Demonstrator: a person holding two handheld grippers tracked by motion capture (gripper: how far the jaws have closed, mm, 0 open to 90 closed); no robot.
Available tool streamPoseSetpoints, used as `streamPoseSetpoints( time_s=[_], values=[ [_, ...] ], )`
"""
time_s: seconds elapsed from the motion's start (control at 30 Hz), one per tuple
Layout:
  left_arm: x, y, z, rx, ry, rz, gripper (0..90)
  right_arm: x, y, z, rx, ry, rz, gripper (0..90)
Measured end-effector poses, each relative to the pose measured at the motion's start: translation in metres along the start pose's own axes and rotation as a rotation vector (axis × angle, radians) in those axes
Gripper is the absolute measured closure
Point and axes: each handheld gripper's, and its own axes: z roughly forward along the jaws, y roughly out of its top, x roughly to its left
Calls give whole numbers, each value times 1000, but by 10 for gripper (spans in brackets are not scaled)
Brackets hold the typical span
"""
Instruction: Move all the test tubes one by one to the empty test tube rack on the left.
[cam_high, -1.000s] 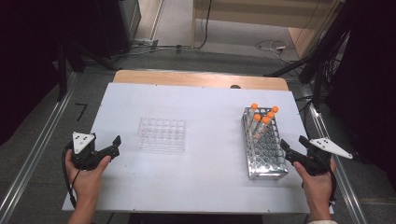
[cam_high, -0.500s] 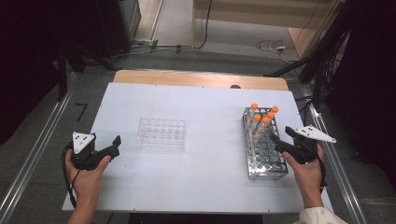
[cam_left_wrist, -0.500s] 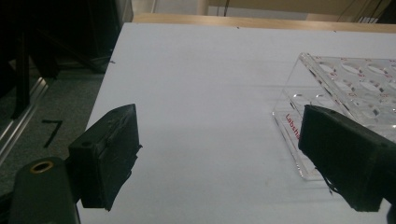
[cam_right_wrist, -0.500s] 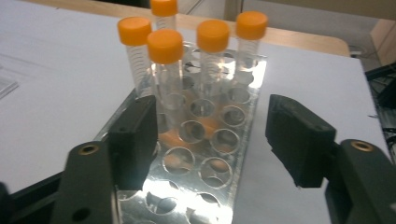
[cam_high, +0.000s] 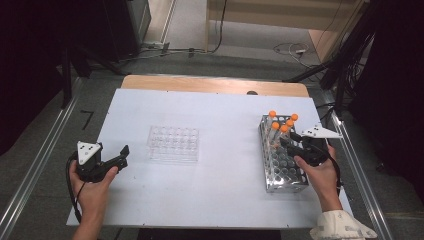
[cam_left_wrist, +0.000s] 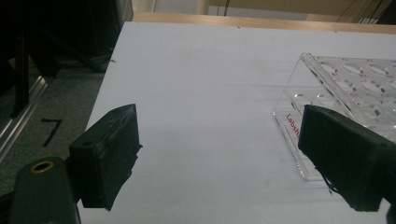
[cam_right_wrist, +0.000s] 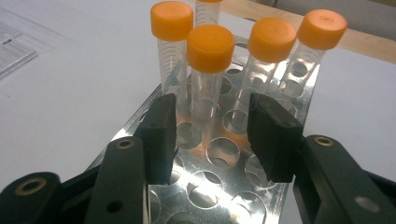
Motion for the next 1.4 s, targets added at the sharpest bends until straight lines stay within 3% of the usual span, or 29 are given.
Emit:
streamPoseSetpoints(
  time_s=[0.37, 0.73, 1.17, 1.4],
  values=[
    [0, 0, 0, 0, 1, -1, 135, 0, 5, 13, 41, 17, -15, 585],
    [0, 0, -1, -1, -2, -2, 136, -3, 6, 19, 39, 18, -6, 659],
    [0, 0, 0, 2, -5, -3, 136, -1, 9, 18, 49, 24, -8, 659],
    [0, 0, -1, 1, -6, -5, 136, 0, 13, 21, 64, 3, -10, 662]
  ],
)
